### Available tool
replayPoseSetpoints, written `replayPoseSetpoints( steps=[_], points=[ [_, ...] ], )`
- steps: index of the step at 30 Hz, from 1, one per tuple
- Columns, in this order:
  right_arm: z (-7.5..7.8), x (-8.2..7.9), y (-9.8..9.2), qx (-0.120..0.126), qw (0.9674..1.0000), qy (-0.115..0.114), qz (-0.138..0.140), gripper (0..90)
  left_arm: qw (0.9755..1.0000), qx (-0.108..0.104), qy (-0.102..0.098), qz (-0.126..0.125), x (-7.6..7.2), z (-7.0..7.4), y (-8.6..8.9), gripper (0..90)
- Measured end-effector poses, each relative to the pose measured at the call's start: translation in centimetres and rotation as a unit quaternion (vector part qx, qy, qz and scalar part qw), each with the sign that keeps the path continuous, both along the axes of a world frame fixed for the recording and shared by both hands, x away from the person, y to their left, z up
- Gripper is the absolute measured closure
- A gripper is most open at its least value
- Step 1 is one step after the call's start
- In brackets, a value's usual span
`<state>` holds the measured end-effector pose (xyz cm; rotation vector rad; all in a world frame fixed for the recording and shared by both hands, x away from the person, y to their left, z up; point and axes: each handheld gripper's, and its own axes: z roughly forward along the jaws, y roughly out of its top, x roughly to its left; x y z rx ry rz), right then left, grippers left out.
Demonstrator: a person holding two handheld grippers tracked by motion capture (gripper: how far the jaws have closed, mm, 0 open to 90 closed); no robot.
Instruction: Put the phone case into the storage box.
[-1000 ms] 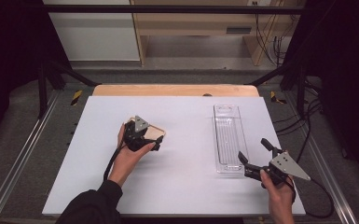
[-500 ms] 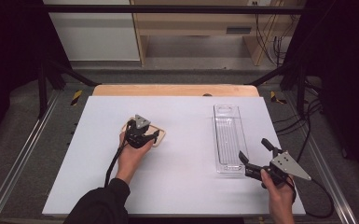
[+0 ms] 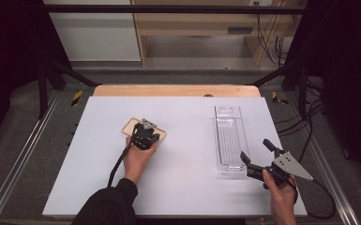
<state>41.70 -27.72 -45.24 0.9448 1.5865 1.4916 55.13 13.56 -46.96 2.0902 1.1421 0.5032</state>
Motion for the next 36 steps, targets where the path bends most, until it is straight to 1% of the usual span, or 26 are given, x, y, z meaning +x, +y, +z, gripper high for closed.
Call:
replayPoseSetpoints(
  steps=[2, 3, 4, 6, 7, 9, 11, 15, 16, 21, 24, 26, 28, 32, 34, 36],
  points=[
    [0.0, 0.0, 0.0, -0.001, 1.0000, -0.002, 0.000, 5.7, 1.0000, 0.000, 0.005, -0.001, 0.1, -0.2, -0.2, 90.0],
    [0.0, -0.1, 0.0, 0.001, 1.0000, 0.000, 0.000, 5.7, 1.0000, 0.000, 0.006, 0.000, 0.1, -0.3, -0.3, 90.0],
    [0.0, -0.1, 0.0, 0.000, 1.0000, -0.001, 0.000, 5.7, 1.0000, 0.003, 0.006, 0.000, 0.2, -0.4, -0.4, 90.0],
    [0.1, -0.2, 0.0, 0.003, 1.0000, 0.000, 0.000, 5.6, 0.9999, 0.005, 0.014, 0.002, 0.3, -0.6, -0.5, 90.0],
    [0.1, -0.1, 0.0, 0.004, 1.0000, -0.001, 0.001, 5.7, 0.9999, 0.003, 0.014, 0.002, 0.3, -0.7, -0.4, 90.0],
    [0.1, -0.1, -0.1, 0.003, 1.0000, 0.000, -0.001, 5.6, 0.9998, 0.001, 0.019, -0.003, 0.1, -0.6, -0.4, 90.0],
    [0.0, -0.1, -0.1, 0.004, 1.0000, 0.000, 0.000, 5.7, 0.9995, 0.004, 0.026, -0.015, -0.3, -0.5, -0.4, 90.0],
    [0.0, -0.1, 0.1, -0.002, 1.0000, -0.002, 0.000, 5.7, 0.9990, -0.003, 0.030, -0.034, -1.8, -0.6, -0.7, 90.0],
    [0.1, -0.2, 0.1, -0.006, 1.0000, -0.002, 0.000, 5.6, 0.9987, -0.008, 0.032, -0.040, -2.2, -0.6, -0.8, 90.0],
    [0.1, -0.3, 0.4, -0.015, 0.9999, -0.003, 0.000, 5.6, 0.9968, -0.018, 0.035, -0.069, -4.2, -0.8, -1.5, 90.0],
    [0.1, -0.3, 0.4, -0.016, 0.9999, -0.001, 0.000, 5.7, 0.9954, -0.023, 0.042, -0.083, -5.3, -0.8, -2.0, 90.0],
    [0.0, -0.3, 0.4, -0.018, 0.9998, 0.000, 0.000, 5.6, 0.9942, -0.033, 0.048, -0.091, -6.2, -0.8, -2.2, 90.0],
    [0.0, -0.3, 0.4, -0.018, 0.9998, -0.001, 0.000, 5.7, 0.9931, -0.038, 0.047, -0.101, -7.2, -0.9, -2.6, 90.0],
    [0.0, -0.3, 0.5, -0.020, 0.9998, -0.001, 0.000, 5.6, 0.9898, -0.050, 0.051, -0.123, -9.4, -1.1, -3.1, 90.0],
    [0.0, -0.3, 0.4, -0.019, 0.9998, -0.001, 0.000, 5.6, 0.9881, -0.059, 0.055, -0.131, -10.3, -1.2, -3.4, 90.0],
    [0.0, -0.3, 0.4, -0.018, 0.9998, 0.000, -0.001, 5.7, 0.9865, -0.062, 0.058, -0.140, -11.1, -1.3, -3.7, 90.0]
  ],
)
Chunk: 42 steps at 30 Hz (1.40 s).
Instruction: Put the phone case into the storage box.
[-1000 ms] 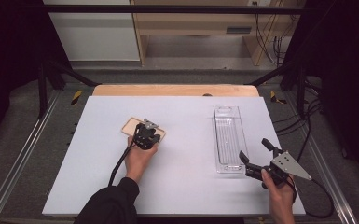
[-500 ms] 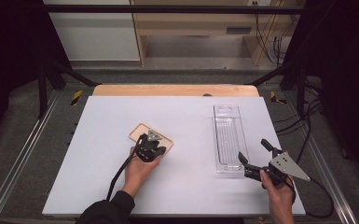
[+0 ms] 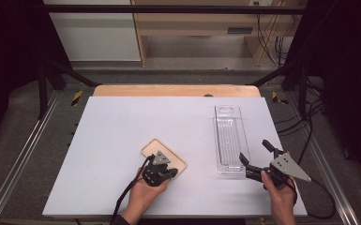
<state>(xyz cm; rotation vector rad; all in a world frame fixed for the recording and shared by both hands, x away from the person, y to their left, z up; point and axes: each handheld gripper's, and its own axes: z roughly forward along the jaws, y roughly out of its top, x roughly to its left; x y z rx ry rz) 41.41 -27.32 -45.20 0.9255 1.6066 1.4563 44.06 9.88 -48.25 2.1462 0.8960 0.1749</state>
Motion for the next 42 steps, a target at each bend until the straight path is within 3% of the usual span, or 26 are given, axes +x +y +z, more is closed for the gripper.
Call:
replayPoseSetpoints(
  steps=[4, 7, 10, 13, 14, 18, 22, 25, 29, 32, 36, 39, 42],
  points=[
    [0.0, 0.0, 0.0, -0.001, 1.0000, 0.000, -0.001, 5.7, 0.9998, -0.006, 0.006, -0.017, -1.5, 0.0, -0.8, 90.0],
    [0.0, 0.0, 0.1, -0.004, 1.0000, 0.001, 0.001, 5.7, 0.9996, -0.005, -0.001, -0.029, -2.4, -0.1, -1.6, 90.0],
    [0.0, 0.0, 0.1, -0.004, 1.0000, 0.001, 0.002, 5.7, 0.9992, 0.005, -0.023, -0.031, -3.1, -0.1, -2.0, 90.0],
    [0.1, -0.1, 0.1, 0.009, 0.9999, 0.006, 0.011, 5.1, 0.9988, -0.003, -0.040, -0.027, -3.2, -0.2, -1.9, 90.0],
    [0.2, -0.1, 0.2, 0.011, 0.9998, 0.006, 0.015, 4.8, 0.9972, -0.002, -0.073, -0.020, -3.3, 0.0, -1.6, 90.0],
    [0.5, -0.4, 0.6, 0.007, 0.9997, 0.011, 0.021, 4.3, 0.9913, -0.024, -0.129, 0.004, -3.3, 1.8, 0.2, 90.0],
    [1.2, -0.8, 1.1, 0.007, 0.9995, 0.015, 0.026, 4.0, 0.9842, -0.057, -0.163, 0.037, -3.2, 3.0, 3.1, 90.0],
    [2.2, -1.2, 1.8, 0.000, 0.9996, 0.015, 0.022, 3.7, 0.9780, -0.065, -0.188, 0.063, -3.1, 3.7, 5.5, 90.0],
    [3.6, -1.9, 3.5, -0.015, 0.9989, 0.013, 0.043, 3.5, 0.9700, -0.064, -0.212, 0.101, -2.9, 4.2, 8.3, 87.3],
    [4.4, -2.2, 5.4, -0.029, 0.9977, 0.023, 0.056, 3.5, 0.9669, -0.067, -0.215, 0.119, -2.4, 3.8, 10.1, 76.2],
    [4.8, -2.5, 8.0, -0.052, 0.9947, 0.050, 0.073, 4.1, 0.9593, -0.091, -0.227, 0.141, -2.0, 3.4, 11.9, 46.7],
    [4.6, -2.7, 10.4, -0.074, 0.9906, 0.070, 0.092, 5.3, 0.9535, -0.087, -0.238, 0.163, -1.8, 3.3, 12.6, 29.3],
    [4.1, -3.0, 12.8, -0.088, 0.9856, 0.085, 0.116, 6.1, 0.9528, -0.095, -0.231, 0.173, -1.6, 3.0, 13.2, 15.9]
  ],
)
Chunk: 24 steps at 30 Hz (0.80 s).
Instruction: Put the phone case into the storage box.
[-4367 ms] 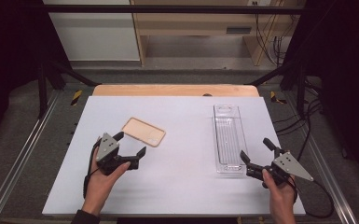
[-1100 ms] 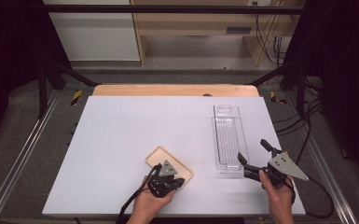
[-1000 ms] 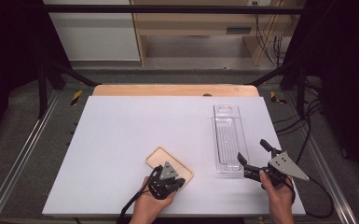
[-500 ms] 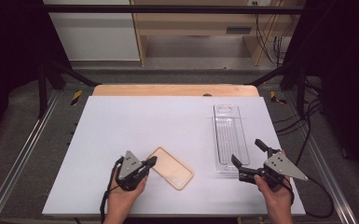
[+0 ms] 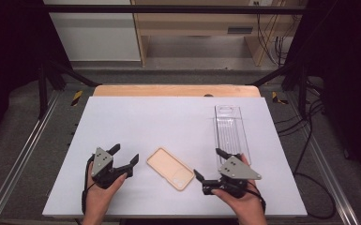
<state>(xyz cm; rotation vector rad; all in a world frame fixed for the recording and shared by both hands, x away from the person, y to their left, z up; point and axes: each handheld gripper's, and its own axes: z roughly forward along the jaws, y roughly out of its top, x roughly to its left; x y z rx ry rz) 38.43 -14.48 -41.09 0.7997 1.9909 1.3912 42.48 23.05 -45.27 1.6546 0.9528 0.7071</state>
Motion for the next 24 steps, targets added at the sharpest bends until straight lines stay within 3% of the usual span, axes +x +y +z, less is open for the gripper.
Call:
replayPoseSetpoints(
  steps=[4, 6, 11, 16, 20, 24],
  points=[
    [-1.3, -0.2, 2.7, -0.041, 0.9980, 0.041, 0.024, 6.1, 0.9999, -0.010, 0.004, -0.002, 0.3, -0.3, 0.3, 7.7],
    [-2.1, -0.1, 3.6, -0.056, 0.9952, 0.071, 0.037, 6.2, 0.9999, -0.012, 0.005, -0.008, 0.5, -0.3, 0.3, 5.8],
    [-3.6, 0.1, 5.2, -0.076, 0.9875, 0.120, 0.068, 10.4, 0.9999, -0.011, -0.001, -0.010, 0.4, -0.3, 0.1, 3.9],
    [-4.5, 0.3, 6.4, -0.100, 0.9789, 0.156, 0.086, 28.1, 0.9998, -0.013, -0.007, -0.011, 0.3, -0.2, 0.1, 3.9],
    [-5.2, 0.6, 7.0, -0.103, 0.9728, 0.184, 0.097, 43.2, 0.9997, -0.012, -0.011, -0.016, 0.3, -0.2, -0.1, 3.9],
    [-5.6, 0.8, 7.5, -0.116, 0.9680, 0.197, 0.105, 56.5, 0.9996, -0.008, -0.013, -0.024, 0.1, -0.2, -0.4, 3.9]
  ],
)
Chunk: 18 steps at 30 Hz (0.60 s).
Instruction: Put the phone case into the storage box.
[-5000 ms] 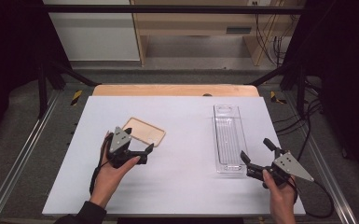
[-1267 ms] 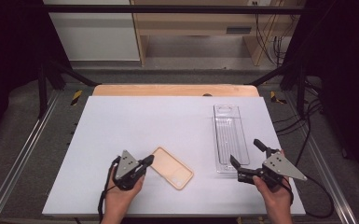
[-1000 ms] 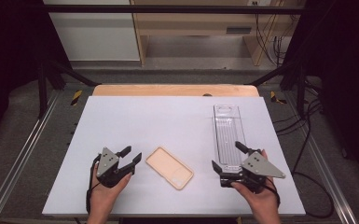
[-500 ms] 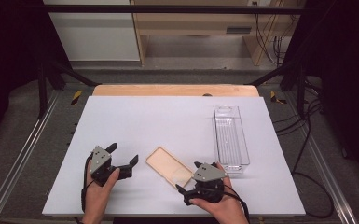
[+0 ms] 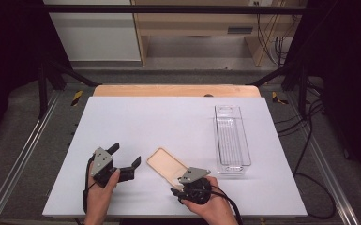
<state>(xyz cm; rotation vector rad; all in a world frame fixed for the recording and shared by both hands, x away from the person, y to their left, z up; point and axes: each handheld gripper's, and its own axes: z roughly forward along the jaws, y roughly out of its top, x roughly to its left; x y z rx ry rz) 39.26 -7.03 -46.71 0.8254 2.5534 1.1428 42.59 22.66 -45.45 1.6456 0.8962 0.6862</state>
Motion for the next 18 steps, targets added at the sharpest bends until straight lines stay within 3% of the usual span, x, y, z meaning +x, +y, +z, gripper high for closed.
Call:
replayPoseSetpoints(
  steps=[3, 6, 12, 18],
  points=[
    [-0.3, 0.3, 0.0, -0.004, 1.0000, 0.007, -0.002, 64.9, 1.0000, 0.006, -0.002, -0.003, -0.1, 0.0, -0.2, 3.9],
    [-0.6, 0.4, 0.0, -0.007, 0.9999, 0.013, 0.002, 69.7, 1.0000, -0.001, 0.000, -0.004, -0.2, -0.1, -0.5, 3.9],
    [-1.1, 0.4, 0.1, -0.020, 0.9998, 0.006, 0.001, 74.2, 0.9999, 0.007, -0.001, -0.013, -0.3, -0.1, -1.2, 3.9],
    [-1.4, 0.2, 0.1, -0.017, 0.9998, -0.008, 0.000, 74.9, 0.9998, 0.013, -0.007, -0.017, -0.5, 0.0, -1.8, 3.9]
  ],
)
